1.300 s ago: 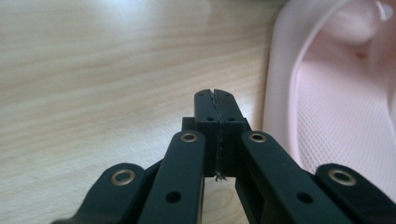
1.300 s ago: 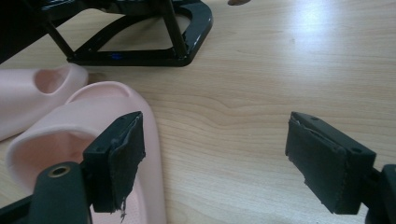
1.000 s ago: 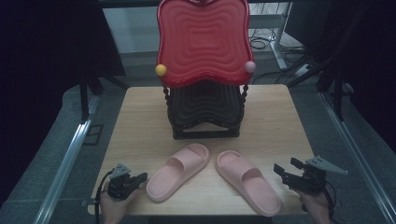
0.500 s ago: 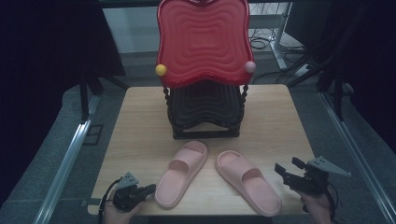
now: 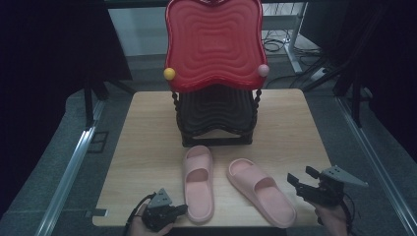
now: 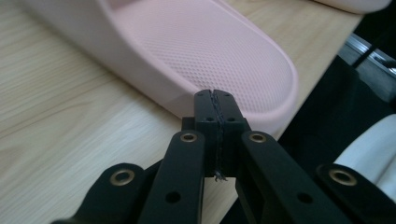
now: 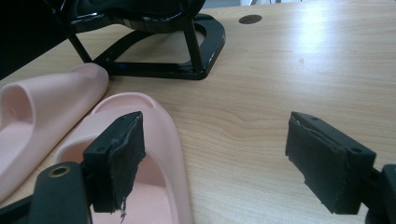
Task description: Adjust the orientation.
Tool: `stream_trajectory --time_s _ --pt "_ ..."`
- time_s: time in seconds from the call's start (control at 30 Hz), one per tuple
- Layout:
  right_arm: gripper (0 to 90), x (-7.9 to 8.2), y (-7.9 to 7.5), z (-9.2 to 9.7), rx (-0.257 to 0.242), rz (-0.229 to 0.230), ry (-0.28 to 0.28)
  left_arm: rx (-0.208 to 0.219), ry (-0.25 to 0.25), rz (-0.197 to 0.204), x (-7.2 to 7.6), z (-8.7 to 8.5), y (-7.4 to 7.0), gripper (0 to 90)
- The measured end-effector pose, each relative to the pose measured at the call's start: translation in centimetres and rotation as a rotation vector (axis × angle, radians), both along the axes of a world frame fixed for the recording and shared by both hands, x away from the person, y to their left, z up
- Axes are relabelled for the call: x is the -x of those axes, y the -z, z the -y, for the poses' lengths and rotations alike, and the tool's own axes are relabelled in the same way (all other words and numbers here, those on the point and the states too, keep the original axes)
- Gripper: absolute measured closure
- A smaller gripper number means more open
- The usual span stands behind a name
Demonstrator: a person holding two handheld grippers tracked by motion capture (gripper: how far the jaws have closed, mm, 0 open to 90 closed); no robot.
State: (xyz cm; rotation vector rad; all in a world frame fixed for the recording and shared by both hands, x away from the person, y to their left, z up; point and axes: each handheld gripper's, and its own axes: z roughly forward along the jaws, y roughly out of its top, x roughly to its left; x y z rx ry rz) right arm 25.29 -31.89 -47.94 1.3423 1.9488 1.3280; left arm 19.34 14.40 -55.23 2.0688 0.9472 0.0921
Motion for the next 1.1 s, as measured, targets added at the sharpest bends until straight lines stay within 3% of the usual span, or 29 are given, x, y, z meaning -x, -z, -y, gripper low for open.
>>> stream_trajectory --time_s 0.4,0.57,0.7,0.87,1.0,1.1 --pt "19.8 0.4 -0.4 -0.4 0.009 0.007 -0.012 -0.005 0.079 -0.008 -1.4 4.4 -0.1 89.7" --pt "19.8 0.5 -0.4 -0.5 0.014 0.005 -0.016 0.009 0.084 -0.008 -1.7 5.0 0.0 89.5" --pt "19.8 0.6 -0.5 -0.6 0.014 0.011 -0.016 0.036 0.075 0.002 -1.6 4.6 -0.3 87.9" --pt "19.8 1.0 -0.8 -0.6 0.008 0.014 -0.022 0.136 0.000 0.064 -1.9 2.1 -2.3 81.8" --pt "19.8 1.5 -1.1 -0.8 0.002 0.021 -0.032 0.221 -0.124 0.126 -3.0 -0.7 -4.5 73.4" --pt "20.6 2.1 -1.4 -1.3 -0.008 0.021 -0.043 0.247 -0.214 0.165 -3.9 -2.4 -5.8 67.3"
